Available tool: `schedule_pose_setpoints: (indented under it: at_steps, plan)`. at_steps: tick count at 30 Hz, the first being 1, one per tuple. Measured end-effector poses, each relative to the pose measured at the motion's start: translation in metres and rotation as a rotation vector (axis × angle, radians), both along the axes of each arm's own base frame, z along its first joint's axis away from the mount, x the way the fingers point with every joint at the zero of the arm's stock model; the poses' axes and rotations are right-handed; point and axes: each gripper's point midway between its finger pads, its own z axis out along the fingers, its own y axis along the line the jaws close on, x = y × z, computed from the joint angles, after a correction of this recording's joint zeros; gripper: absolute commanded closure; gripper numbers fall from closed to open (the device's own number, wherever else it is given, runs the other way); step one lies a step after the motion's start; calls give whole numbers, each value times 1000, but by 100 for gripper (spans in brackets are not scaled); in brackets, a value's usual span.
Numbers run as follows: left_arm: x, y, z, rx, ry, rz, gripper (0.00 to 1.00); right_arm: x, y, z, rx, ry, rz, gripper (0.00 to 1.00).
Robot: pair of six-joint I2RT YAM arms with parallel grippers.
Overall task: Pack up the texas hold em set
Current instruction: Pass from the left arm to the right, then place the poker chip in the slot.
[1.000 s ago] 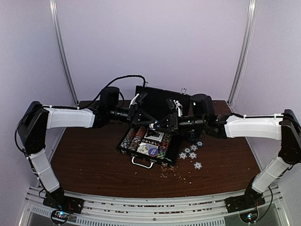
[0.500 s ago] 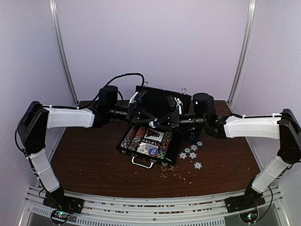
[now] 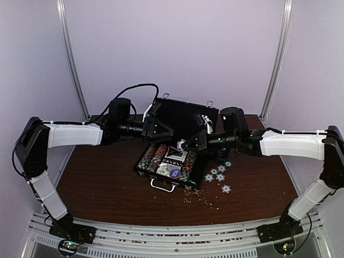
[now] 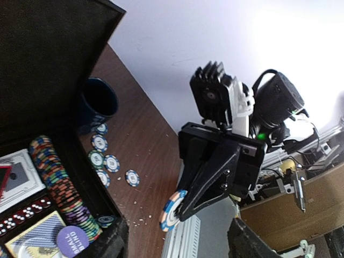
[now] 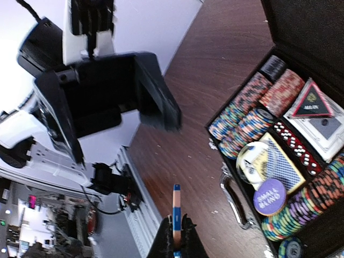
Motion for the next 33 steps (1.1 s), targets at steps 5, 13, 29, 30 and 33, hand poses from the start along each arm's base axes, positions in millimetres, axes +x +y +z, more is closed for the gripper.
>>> schedule_pose_setpoints:
  at_steps: [5,13,29,30,33]
  plan:
    - [29,30,0,99,-66,177,36,4,-17,-21,-200,-39,-25,100]
    - [54,85,-2,335,-186,455,36,0,-48,-77,-584,-91,17,100]
    - [39,119,-41,462,-130,543,37,-31,-41,-145,-929,-137,257,100]
    - [39,119,-41,462,-129,543,37,-32,-41,-146,-938,-140,264,100]
    - [39,119,-41,462,-129,543,37,-35,-42,-149,-963,-152,281,100]
